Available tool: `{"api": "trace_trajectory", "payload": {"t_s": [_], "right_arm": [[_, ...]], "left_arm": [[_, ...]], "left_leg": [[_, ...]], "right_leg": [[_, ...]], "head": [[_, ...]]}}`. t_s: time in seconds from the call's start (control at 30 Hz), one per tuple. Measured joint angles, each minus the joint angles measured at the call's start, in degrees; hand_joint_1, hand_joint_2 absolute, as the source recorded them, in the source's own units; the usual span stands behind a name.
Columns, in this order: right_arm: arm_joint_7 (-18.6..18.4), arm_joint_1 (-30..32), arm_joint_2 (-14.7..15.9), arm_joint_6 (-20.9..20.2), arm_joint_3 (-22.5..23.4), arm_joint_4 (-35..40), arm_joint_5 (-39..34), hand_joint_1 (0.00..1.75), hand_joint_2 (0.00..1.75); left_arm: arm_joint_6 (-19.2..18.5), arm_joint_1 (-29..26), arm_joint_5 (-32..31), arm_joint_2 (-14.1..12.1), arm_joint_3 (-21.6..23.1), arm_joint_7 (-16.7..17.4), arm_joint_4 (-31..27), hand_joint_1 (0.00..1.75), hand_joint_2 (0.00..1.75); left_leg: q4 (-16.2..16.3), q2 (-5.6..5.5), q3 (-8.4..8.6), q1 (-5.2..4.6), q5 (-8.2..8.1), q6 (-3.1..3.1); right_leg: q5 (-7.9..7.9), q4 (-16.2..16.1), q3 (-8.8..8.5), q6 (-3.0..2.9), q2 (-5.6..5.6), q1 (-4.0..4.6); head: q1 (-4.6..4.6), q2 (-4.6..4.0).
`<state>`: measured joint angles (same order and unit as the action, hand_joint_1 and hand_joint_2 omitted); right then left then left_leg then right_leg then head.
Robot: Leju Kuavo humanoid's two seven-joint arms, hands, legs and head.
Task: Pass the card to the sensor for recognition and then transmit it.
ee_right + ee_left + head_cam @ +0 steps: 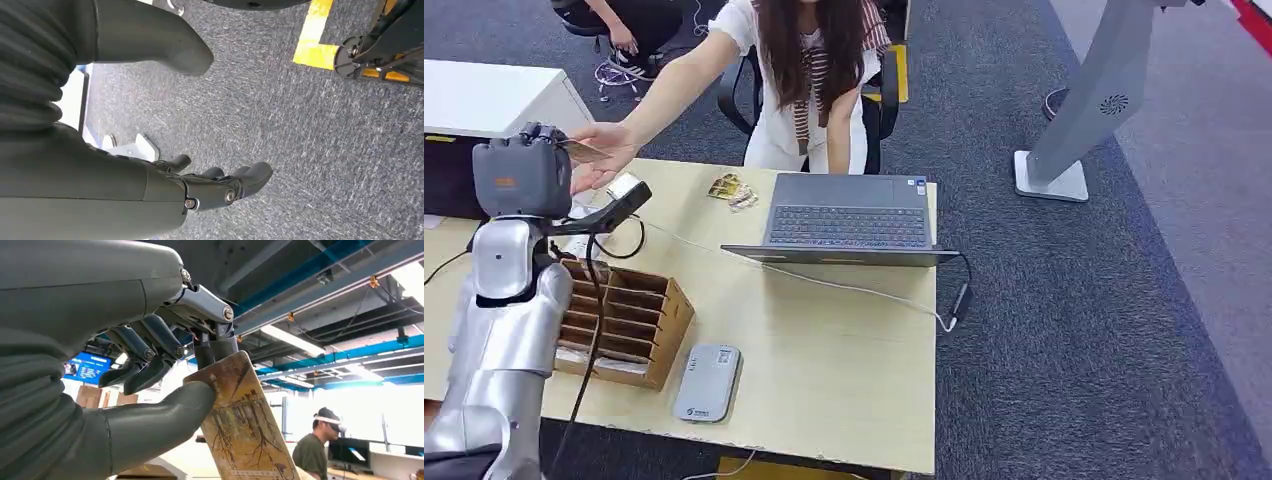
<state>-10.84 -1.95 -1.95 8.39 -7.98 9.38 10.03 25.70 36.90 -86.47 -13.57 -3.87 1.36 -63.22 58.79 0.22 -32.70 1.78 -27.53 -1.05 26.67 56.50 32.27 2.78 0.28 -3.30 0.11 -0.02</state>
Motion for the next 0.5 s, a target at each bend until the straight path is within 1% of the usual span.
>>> {"api": "trace_trajectory", "payload": {"t_s": [0.1,0.2,0.5], "right_arm": [[-0.1,0.0,0.0,0.0,-0.1,0.0,0.0,0.0,1.75],[-0.1,0.0,0.0,0.0,-0.3,0.0,0.1,0.0,1.75],[0.0,0.0,0.0,0.0,-0.5,0.0,0.2,0.0,1.75]], "left_arm": [[-0.3,2.3,0.0,0.4,1.0,0.1,2.9,1.75,1.75],[-0.4,3.3,0.0,0.8,1.6,0.5,4.6,1.75,1.75],[0.0,3.9,0.0,1.1,2.2,1.7,7.8,1.75,1.75]], "left_leg": [[0.0,0.06,-0.01,0.0,-0.01,0.0],[0.0,0.07,-0.01,0.0,-0.01,0.0],[0.0,0.1,-0.01,0.0,0.0,0.0]], "right_leg": [[0.0,0.0,0.02,0.0,0.05,0.0],[0.0,0.0,0.04,0.0,0.06,0.0],[0.0,0.0,0.04,0.0,0.08,0.0]], "head": [[0.02,0.0],[0.0,0.0],[0.0,0.0]]}}
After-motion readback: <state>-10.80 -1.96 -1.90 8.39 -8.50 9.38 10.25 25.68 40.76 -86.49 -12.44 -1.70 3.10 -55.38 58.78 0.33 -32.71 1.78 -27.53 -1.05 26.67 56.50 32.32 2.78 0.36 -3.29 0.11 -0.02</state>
